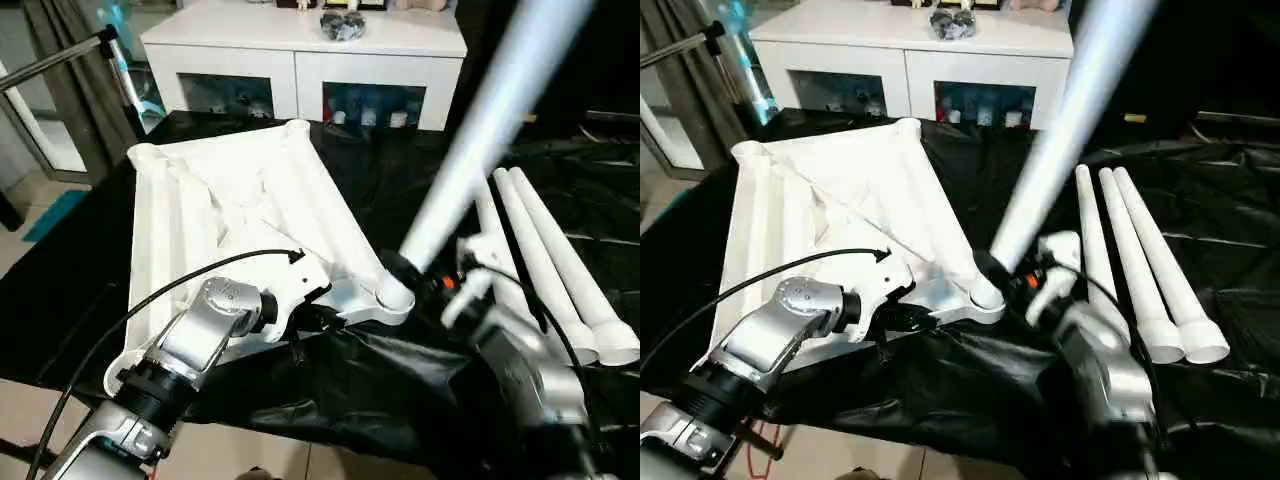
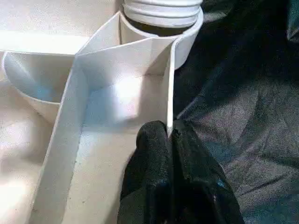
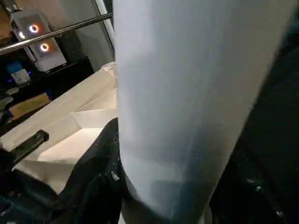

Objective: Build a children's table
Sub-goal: Insert table leg to table base

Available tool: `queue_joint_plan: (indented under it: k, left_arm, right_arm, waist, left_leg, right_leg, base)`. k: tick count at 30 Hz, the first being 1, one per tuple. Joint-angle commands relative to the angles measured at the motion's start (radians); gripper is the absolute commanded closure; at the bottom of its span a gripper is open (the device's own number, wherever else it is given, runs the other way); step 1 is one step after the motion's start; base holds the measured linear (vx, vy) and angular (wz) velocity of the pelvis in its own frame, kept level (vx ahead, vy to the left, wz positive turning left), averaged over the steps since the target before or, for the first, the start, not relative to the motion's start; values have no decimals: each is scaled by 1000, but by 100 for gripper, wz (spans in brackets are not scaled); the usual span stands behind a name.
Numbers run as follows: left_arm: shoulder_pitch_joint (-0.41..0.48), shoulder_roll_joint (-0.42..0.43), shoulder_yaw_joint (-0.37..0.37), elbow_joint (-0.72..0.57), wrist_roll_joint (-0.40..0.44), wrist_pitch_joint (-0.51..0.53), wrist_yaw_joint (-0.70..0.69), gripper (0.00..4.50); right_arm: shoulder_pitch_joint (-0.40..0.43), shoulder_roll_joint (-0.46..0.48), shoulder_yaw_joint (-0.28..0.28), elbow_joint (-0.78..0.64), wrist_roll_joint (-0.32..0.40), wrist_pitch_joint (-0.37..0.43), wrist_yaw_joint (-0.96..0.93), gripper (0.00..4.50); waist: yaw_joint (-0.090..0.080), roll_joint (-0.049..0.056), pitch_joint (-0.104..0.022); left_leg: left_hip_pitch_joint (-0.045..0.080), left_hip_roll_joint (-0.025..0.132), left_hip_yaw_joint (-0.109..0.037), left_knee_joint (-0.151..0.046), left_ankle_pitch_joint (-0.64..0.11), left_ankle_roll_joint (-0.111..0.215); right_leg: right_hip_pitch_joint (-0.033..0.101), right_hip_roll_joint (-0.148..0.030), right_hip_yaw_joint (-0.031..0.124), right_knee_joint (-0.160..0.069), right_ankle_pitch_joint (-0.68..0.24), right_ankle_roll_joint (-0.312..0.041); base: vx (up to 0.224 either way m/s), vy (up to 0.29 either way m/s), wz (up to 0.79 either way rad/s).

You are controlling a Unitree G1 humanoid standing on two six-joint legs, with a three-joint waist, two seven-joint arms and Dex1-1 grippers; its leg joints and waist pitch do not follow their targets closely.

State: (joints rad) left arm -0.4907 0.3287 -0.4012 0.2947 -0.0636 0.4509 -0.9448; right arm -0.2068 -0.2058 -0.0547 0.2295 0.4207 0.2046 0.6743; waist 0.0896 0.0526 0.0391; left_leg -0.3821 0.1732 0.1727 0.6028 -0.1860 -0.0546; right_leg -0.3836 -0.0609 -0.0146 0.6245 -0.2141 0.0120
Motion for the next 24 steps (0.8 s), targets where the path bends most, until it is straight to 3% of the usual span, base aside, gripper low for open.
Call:
queue_joint_plan:
  k: [1, 3, 8, 12, 13, 15, 16, 19, 21, 24]
  left_arm:
    - [-37, 7, 41, 15, 5, -16, 34, 450]
    - [-36, 7, 40, 18, 9, -21, 36, 450]
    - [-29, 21, 37, 2, 9, -27, 18, 450]
    - [-26, 28, 24, -8, 10, -43, -10, 450]
    - [-25, 28, 19, -12, 8, -42, -20, 450]
    - [-23, 31, 15, -16, 8, -43, -25, 450]
    - [-16, 37, 11, -31, 8, -38, -34, 450]
    - [-10, 44, 6, -44, 7, -36, -42, 450]
    - [-4, 56, 2, -57, 6, -35, -55, 450]
    - [0, 68, -4, -70, 4, -33, -70, 450]
  right_arm:
    - [48, -33, 16, 30, -58, 23, -7, 260]
    - [70, -62, 37, -19, -77, 15, 7, 260]
    - [56, -95, 88, -32, -136, 20, 11, 260]
    - [-9, -113, 141, -15, -175, 51, 23, 260]
    - [-35, -120, 161, -8, -177, 66, 37, 260]
    - [-59, -123, 176, 4, -182, 76, 49, 260]
    - [-117, -128, 208, 42, -198, 88, 88, 260]
    - [-150, -131, 225, 69, -208, 93, 112, 260]
    - [-186, -140, 250, 102, -218, 101, 156, 260]
    - [-214, -152, 276, 129, -226, 108, 209, 260]
  waist:
    - [-5, -6, -44]
    - [-2, -8, -44]
    - [-6, -2, -45]
    - [-11, -3, -43]
    - [-12, -12, -44]
    - [-12, -6, -45]
    - [-15, -17, -44]
    - [-25, -13, -44]
    - [-29, -25, -46]
    - [-31, -20, -45]
  left_leg:
    - [19, 48, -21, -91, -305, -5]
    - [23, 51, -21, -93, -311, -10]
    - [16, 48, -22, -93, -291, -5]
    - [15, 48, -23, -94, -300, -8]
    - [15, 49, -21, -93, -294, -5]
    - [14, 48, -22, -92, -279, -3]
    - [12, 48, -21, -92, -281, 1]
    - [14, 51, -21, -91, -273, 2]
    - [12, 51, -21, -91, -256, 5]
    - [14, 51, -18, -88, -237, 14]
  right_leg:
    - [18, -73, 35, -100, -313, -178]
    - [15, -72, 35, -101, -317, -172]
    - [19, -72, 34, -98, -290, -176]
    - [19, -71, 33, -98, -301, -179]
    - [19, -72, 35, -100, -299, -178]
    - [20, -72, 34, -96, -280, -185]
    - [21, -72, 33, -94, -281, -189]
    - [20, -74, 34, -94, -271, -201]
    - [24, -73, 32, -89, -227, -214]
    - [24, -72, 32, -87, -190, -229]
  base:
    - [0, 0, 0]
    - [0, 0, 0]
    - [0, 0, 0]
    - [0, 0, 0]
    - [0, 0, 0]
    - [0, 0, 0]
    - [0, 0, 0]
    - [0, 0, 0]
    - [0, 0, 0]
    - [0, 0, 0]
